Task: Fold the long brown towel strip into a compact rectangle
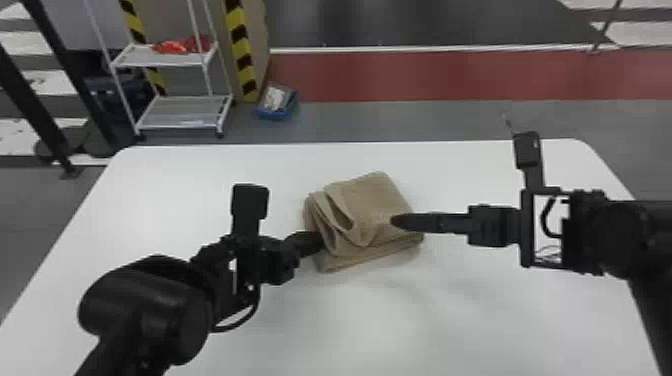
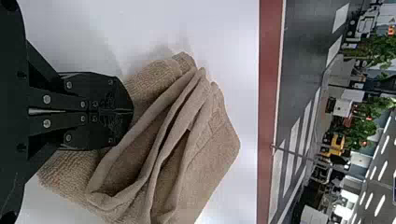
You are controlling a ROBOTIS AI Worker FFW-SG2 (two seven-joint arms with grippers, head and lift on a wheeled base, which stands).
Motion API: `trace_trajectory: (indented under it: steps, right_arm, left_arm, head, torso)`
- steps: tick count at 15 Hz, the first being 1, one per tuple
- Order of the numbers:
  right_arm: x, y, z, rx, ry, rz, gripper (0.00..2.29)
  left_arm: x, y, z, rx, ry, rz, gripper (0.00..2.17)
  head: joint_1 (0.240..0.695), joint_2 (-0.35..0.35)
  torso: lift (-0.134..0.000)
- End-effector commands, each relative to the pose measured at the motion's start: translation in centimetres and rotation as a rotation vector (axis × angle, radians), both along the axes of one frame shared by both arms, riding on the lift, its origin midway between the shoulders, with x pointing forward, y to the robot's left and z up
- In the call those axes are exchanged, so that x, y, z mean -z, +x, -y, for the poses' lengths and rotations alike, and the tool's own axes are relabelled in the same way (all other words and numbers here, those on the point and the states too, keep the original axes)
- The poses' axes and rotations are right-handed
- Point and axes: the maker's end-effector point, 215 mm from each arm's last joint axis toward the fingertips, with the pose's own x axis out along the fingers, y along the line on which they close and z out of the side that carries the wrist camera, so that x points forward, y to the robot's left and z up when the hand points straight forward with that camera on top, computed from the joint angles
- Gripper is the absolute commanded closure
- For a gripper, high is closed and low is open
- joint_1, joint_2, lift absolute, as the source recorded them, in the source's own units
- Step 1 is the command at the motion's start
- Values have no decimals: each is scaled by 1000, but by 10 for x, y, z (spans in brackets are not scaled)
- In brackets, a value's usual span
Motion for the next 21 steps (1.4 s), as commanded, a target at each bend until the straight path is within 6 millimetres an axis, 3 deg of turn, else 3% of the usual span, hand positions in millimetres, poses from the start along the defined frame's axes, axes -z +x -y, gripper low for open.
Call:
trace_trajectory:
  steps: [1, 4, 8, 17, 21]
  right_arm:
    - [12, -21, 19, 13, -46, 16, 2040]
    - [30, -34, 33, 51, -65, 99, 2044]
    - [50, -24, 42, 89, -141, 216, 2040]
    - [83, 18, 21, 88, -183, 235, 2044]
    - [89, 50, 27, 116, -217, 230, 2040]
  left_arm:
    - [0, 0, 0, -2, -1, 0, 2064]
    - [2, -3, 1, 1, -3, -4, 2064]
    - [1, -3, 2, 2, -4, -6, 2064]
    - [-17, -10, 9, 14, -42, 13, 2064]
    - [-32, -32, 7, 32, -75, -25, 2064]
  head:
    - [695, 17]
    - [695, -11]
    - [695, -32]
    - [695, -25]
    - [695, -27]
  torso:
    - [-128]
    - [-128]
    - [-128]
    - [-128]
    - [-128]
